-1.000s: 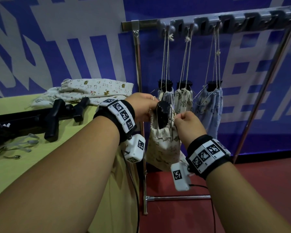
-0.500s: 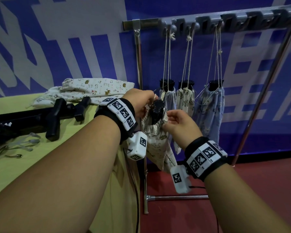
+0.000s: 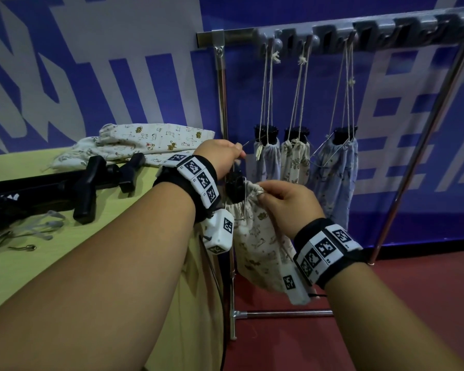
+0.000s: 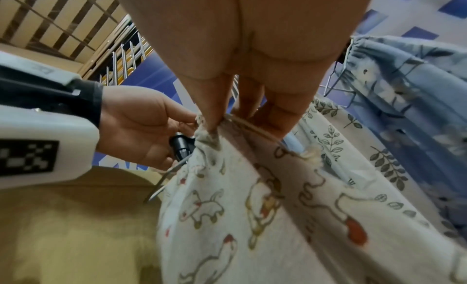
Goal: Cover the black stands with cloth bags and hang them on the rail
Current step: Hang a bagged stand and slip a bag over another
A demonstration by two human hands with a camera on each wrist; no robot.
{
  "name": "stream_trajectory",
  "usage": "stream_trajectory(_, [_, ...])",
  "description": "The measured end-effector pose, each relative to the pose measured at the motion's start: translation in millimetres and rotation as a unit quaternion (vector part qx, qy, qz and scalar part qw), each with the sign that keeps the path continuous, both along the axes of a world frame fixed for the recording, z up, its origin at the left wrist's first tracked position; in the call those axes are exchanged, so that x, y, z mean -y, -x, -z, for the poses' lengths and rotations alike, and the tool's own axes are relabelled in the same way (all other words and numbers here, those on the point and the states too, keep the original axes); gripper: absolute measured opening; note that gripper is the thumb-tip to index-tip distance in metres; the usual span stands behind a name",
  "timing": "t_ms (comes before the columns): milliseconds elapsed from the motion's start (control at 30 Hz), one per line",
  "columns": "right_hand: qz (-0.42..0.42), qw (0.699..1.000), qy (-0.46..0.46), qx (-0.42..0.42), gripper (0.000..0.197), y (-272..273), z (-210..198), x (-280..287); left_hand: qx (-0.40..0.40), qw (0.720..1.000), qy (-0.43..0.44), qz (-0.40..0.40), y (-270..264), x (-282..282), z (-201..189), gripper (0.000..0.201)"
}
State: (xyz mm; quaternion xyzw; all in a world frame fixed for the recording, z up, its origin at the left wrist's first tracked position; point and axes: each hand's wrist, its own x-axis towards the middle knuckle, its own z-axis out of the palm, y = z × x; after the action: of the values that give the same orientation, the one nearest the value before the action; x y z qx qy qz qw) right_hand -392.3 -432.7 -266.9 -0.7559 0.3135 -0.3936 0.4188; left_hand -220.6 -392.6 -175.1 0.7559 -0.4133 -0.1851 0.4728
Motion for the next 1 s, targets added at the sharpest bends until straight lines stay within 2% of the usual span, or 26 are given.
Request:
stream_trajectory(133, [0.002, 0.999, 0.003, -0.033, 0.02, 1, 5, 2, -0.034, 0.998, 0.046, -0.006, -3, 0, -5, 0.028])
stream_trajectory(267, [0.032, 0.996, 0.025, -0.078, 0.014, 3, 4, 5, -0.143, 0.984, 0.103, -0.031, -4, 0, -4, 0.025])
stream_trajectory(333, [0.057, 0.993, 0.026, -0.099, 0.016, 5, 4, 9, -0.154, 0.981, 0.113, -0.036, -2, 0, -5, 0.022])
stream_trajectory(433, [0.09, 0.982, 0.059, -0.154, 0.019, 7, 7, 15, -0.123, 0.986, 0.107, -0.044, 0, 0, -3, 0.022])
stream_trajectory(667, [0.1, 0.972, 0.075, -0.198, 0.023, 10, 7, 16, -0.016, 0.997, 0.075, -0.027, 4, 0, -1, 0.019])
stream_trajectory(833, [0.109, 0.948, 0.057, -0.292, 0.036, 9, 2, 15, -0.015, 0.997, 0.08, -0.019, 1, 3, 1, 0.02])
stream_trajectory(1000, [0.134, 0.947, 0.074, -0.281, 0.03, 8, -2, 10, -0.002, 0.996, 0.083, -0.024, -1, 5, 3, 0.016])
